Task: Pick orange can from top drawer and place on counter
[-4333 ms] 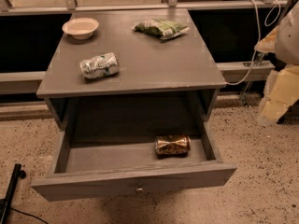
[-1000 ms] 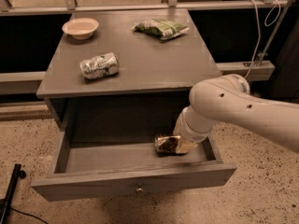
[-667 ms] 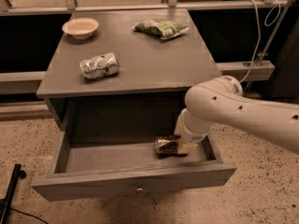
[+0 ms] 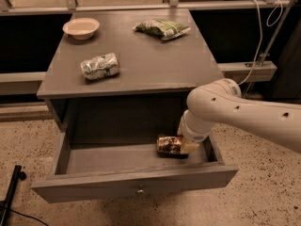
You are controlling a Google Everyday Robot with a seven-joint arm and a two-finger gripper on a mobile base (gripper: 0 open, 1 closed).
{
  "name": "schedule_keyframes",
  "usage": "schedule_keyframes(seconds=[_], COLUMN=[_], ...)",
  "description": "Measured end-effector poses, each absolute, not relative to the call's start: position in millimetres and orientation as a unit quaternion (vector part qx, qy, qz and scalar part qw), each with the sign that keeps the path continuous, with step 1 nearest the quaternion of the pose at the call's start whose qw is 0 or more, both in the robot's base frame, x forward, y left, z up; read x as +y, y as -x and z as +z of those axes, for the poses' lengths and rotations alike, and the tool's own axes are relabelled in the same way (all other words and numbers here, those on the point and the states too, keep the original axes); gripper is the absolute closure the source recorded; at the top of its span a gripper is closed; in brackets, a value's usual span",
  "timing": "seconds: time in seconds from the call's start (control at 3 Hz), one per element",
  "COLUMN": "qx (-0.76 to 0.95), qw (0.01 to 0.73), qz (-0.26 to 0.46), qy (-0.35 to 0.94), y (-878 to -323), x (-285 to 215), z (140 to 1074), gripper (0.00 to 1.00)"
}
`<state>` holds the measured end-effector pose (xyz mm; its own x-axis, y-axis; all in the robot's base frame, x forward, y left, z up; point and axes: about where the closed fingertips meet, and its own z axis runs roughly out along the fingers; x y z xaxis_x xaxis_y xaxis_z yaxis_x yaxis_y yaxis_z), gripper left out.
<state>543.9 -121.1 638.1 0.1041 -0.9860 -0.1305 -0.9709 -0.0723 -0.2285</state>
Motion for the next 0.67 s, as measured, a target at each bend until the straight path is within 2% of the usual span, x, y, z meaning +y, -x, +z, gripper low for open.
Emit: schedule_keyframes(seconds=[0.67], qx=[0.663], qw=[0.117], qz=[-0.009], qy=[0.739], y=[-553], x=[-114], z=[610], gripper=[0.43])
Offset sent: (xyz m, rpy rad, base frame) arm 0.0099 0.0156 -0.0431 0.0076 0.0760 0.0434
